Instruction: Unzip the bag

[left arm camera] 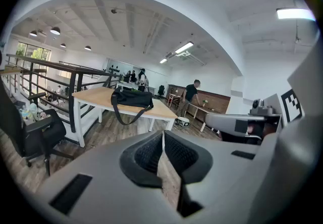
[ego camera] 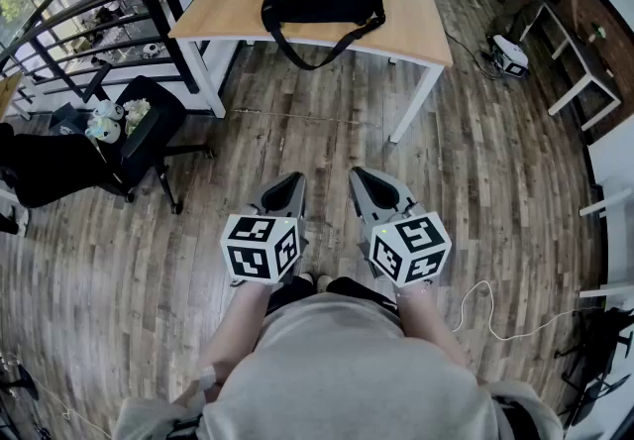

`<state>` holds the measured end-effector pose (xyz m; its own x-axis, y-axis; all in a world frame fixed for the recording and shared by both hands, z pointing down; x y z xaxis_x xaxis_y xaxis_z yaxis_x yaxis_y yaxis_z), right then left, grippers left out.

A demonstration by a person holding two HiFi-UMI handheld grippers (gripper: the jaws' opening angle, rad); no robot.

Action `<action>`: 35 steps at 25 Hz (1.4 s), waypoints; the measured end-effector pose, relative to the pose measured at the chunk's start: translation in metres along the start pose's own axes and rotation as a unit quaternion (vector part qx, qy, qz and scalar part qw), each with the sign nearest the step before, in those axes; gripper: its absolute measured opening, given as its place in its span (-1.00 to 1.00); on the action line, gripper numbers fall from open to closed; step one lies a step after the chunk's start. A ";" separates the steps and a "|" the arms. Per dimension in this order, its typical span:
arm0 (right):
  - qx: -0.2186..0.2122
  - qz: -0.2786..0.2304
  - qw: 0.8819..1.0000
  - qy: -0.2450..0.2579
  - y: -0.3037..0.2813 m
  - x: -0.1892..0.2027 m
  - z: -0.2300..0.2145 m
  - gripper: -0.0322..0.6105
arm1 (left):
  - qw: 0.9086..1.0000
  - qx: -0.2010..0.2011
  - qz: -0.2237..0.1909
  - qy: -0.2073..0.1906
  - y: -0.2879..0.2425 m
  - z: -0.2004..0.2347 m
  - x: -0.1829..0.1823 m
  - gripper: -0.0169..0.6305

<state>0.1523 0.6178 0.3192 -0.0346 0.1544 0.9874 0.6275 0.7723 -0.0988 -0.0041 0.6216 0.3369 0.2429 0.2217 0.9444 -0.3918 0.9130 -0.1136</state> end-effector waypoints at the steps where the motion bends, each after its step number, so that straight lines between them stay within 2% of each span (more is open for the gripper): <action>1: 0.000 0.001 1.000 -0.001 0.000 0.001 0.000 -0.89 | 1.000 0.003 -0.004 0.003 0.000 0.000 -0.001 -0.86; 9: -0.004 0.011 1.000 -0.005 0.001 0.009 0.002 -0.89 | 1.000 0.022 -0.002 0.014 -0.005 -0.010 0.005 -0.87; 14: 0.002 0.017 1.000 -0.009 0.007 0.013 -0.002 -0.89 | 1.000 0.027 0.013 0.004 -0.008 -0.016 0.010 -0.87; 20: -0.010 0.001 0.999 -0.032 0.014 0.016 -0.005 -0.88 | 0.999 0.040 -0.018 0.008 -0.005 -0.022 0.007 -0.86; 24: -0.002 0.003 1.000 -0.028 0.017 0.019 -0.013 -0.88 | 0.999 0.055 0.001 -0.001 -0.010 -0.025 0.013 -0.86; 27: -0.002 0.003 1.000 -0.030 0.020 0.019 -0.018 -0.86 | 0.999 0.045 0.010 -0.012 -0.013 -0.025 0.016 -0.86; 29: -0.005 0.004 0.999 -0.034 0.022 0.020 -0.022 -0.59 | 0.999 0.038 0.012 -0.017 -0.015 -0.027 0.019 -0.85; 33: -0.009 0.011 0.999 -0.034 0.024 0.026 -0.030 -0.61 | 0.999 0.030 0.019 -0.011 -0.020 -0.033 0.029 -0.68; 35: -0.011 0.016 0.999 -0.038 0.025 0.030 -0.034 -0.61 | 1.000 0.020 0.021 -0.008 -0.020 -0.035 0.033 -0.67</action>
<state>0.1934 0.6212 0.3502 -0.0727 0.2267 0.9713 0.6467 0.7521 -0.1271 0.0428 0.6232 0.3598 0.2111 0.2545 0.9438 -0.4372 0.8881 -0.1417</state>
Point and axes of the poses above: the fingertips, and each gripper's own axes: y backward along the fingers, z to its left, x out of its underside, the point moved 6 cm from there along y, backward along the fingers, and after that the axes turned 10 degrees about -z, right-handed, at the moved point
